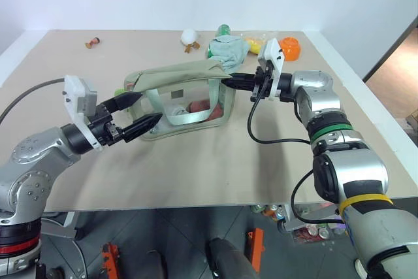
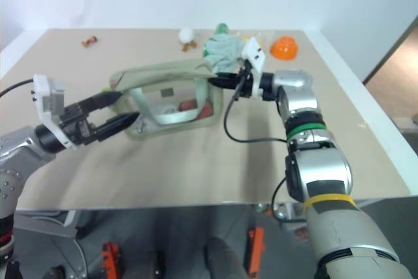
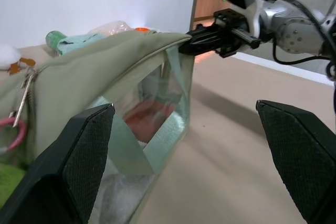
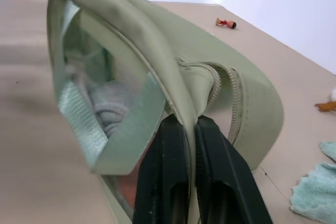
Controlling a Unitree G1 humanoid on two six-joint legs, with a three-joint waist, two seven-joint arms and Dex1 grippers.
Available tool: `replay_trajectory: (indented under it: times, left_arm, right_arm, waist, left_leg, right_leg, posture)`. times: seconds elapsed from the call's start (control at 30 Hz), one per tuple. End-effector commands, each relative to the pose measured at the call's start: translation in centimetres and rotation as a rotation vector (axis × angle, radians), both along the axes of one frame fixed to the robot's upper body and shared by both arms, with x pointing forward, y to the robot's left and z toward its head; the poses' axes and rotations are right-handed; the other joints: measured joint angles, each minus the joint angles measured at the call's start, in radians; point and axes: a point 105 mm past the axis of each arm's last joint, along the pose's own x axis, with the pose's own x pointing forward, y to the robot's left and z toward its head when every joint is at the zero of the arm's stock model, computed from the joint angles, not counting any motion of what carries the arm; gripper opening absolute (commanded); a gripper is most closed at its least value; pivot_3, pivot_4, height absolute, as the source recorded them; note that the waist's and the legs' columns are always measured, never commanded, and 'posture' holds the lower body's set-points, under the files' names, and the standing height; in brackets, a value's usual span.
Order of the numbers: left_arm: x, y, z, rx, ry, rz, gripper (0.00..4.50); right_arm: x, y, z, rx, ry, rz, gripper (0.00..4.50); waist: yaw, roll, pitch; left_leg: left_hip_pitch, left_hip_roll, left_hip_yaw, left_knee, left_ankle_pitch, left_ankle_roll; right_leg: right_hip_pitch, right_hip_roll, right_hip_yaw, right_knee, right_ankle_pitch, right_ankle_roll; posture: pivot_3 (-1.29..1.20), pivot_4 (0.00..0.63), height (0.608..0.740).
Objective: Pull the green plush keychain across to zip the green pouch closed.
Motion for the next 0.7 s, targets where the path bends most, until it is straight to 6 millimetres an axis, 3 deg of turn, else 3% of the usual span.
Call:
replay_trajectory:
  times: [0.03,0.23,0.33,0.7]
  left_arm:
    - [0.4,0.6,1.3,-0.010,-0.072,0.032,4.50]
    - [1.3,1.8,1.6,-0.020,-0.099,0.094,4.50]
    - [1.3,1.9,1.6,-0.039,-0.092,0.087,4.50]
    - [-1.9,-2.0,1.2,0.058,0.014,-0.297,4.50]
  right_arm:
    - [-0.8,-0.8,2.3,0.022,-0.103,0.031,0.02]
    - [-3.2,-2.3,2.8,0.034,-0.159,0.048,0.02]
    - [-5.3,-3.7,2.6,0.045,-0.167,0.005,0.02]
    - [-9.9,-7.0,1.2,0.013,-0.118,-0.159,0.02]
  waist:
    - [0.000,0.000,0.000]
    - [0.010,0.000,0.000]
    - [0.023,0.002,0.001]
    - [0.043,0.003,0.002]
  left_leg:
    - [0.000,0.000,0.000,0.000,0.000,0.000]
    - [-0.003,0.000,-0.004,0.000,0.000,0.000]
    - [-0.003,-0.001,-0.005,0.000,0.000,0.000]
    - [-0.004,-0.002,-0.007,0.004,0.000,0.000]
  right_leg:
    - [0.000,0.000,0.000,0.000,0.000,0.000]
    - [0.000,-0.001,-0.004,0.000,0.000,0.000]
    - [0.000,-0.002,-0.005,0.000,0.000,0.000]
    - [0.001,-0.002,-0.007,0.001,-0.005,0.007]
  posture:
    - [0.00,0.150,0.738]
    - [0.00,0.150,0.738]
    - [0.00,0.150,0.738]
    - [0.00,0.150,0.738]
